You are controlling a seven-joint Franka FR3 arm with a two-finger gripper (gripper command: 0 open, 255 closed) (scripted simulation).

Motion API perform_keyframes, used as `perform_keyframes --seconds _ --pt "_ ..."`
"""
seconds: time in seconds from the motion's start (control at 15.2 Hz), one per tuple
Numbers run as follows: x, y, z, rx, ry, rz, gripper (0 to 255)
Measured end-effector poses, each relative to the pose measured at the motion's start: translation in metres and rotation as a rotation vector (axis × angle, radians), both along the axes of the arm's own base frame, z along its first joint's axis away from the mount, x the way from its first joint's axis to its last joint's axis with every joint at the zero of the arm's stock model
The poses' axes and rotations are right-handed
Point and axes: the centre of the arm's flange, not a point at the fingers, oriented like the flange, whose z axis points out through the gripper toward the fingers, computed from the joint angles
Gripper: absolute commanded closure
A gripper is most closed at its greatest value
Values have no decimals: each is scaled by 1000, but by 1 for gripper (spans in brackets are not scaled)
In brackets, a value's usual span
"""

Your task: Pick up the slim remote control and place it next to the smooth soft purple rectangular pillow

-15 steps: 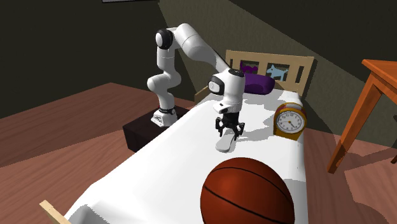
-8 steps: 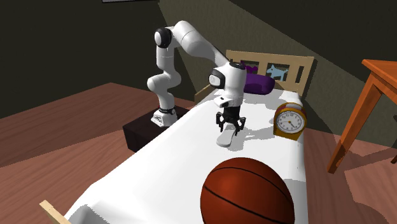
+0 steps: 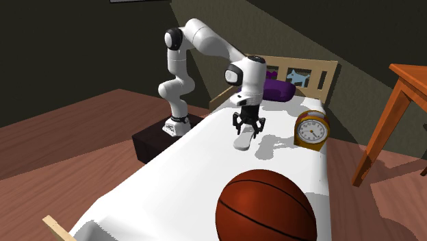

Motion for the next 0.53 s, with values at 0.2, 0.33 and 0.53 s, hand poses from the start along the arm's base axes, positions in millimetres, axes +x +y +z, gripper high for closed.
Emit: perform_keyframes --seconds 0.2,0.33,0.53 --pt "0 -1 15 0 0 0 255" --pt "-1 0 27 0 0 0 255" --pt "0 -1 43 0 0 0 255"
